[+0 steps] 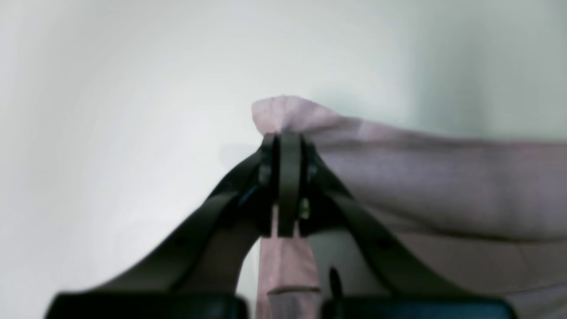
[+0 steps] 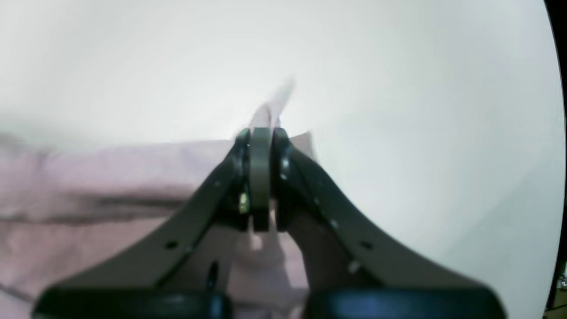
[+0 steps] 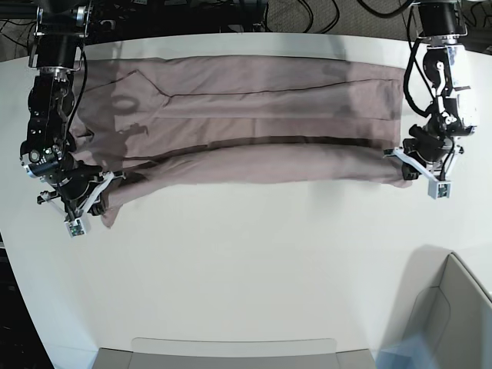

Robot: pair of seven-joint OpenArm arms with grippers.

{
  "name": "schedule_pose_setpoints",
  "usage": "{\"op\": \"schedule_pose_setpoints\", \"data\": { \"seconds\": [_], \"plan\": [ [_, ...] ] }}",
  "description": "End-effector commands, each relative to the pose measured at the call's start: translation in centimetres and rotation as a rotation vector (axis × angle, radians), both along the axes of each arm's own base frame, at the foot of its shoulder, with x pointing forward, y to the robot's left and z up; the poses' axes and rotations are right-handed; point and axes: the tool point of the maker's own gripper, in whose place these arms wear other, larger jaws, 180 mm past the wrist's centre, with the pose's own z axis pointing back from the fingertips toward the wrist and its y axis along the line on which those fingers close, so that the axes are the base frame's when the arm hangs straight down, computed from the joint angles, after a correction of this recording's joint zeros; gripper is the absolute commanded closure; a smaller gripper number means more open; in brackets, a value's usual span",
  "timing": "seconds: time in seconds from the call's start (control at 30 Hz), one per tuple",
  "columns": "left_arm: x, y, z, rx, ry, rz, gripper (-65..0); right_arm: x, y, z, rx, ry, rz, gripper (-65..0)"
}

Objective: Fold the T-shirt properly
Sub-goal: 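Fold the hem over toward the folded shoulder edge with both grippers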

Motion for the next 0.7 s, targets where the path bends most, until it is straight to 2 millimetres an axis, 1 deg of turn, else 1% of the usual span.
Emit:
{"op": "schedule_pose_setpoints", "data": {
  "seconds": [0.0, 0.07, 0.17, 0.2, 0.3, 0.43, 0.5, 0.57, 0.67],
  "plan": [
    [0.4, 0.4, 1.4, 0.023, -0.043, -0.008, 0.0, 0.7, -0.7, 2.2, -0.013, -0.065, -0.006, 0.0],
    [-0.1, 0.2, 1.5, 0.029, -0.043, -0.015, 0.0, 0.1, -1.3, 2.5, -0.012, -0.068, -0.029, 0.0],
    [-1.5, 0.7, 1.5, 0.039, -0.035, -0.004, 0.0, -0.9, -1.9, 2.8, -0.026, -0.066, -0.047, 0.0],
    [-1.8, 0.8, 1.6, 0.041, -0.034, -0.003, 0.0, -1.2, -1.7, 2.8, -0.029, -0.066, -0.041, 0.0],
    [-3.2, 0.7, 0.8, 0.046, -0.002, -0.007, 0.0, -2.6, -1.2, 2.6, -0.044, -0.060, -0.022, 0.0],
    [-4.8, 0.7, -0.4, 0.045, 0.042, -0.008, 0.0, -4.2, -0.7, 1.9, -0.055, -0.037, -0.003, 0.0],
    [-5.4, 0.7, -0.8, 0.047, 0.057, -0.009, 0.0, -5.1, -1.0, 1.9, -0.059, -0.036, -0.014, 0.0],
    [-5.9, 0.3, -0.5, 0.055, 0.057, -0.023, 0.0, -5.8, -1.4, 2.1, -0.066, -0.039, -0.025, 0.0],
    [-6.6, -0.5, 0.0, 0.064, 0.051, -0.050, 0.0, -6.9, -1.1, 2.0, -0.076, -0.032, -0.016, 0.0]
  ]
}}
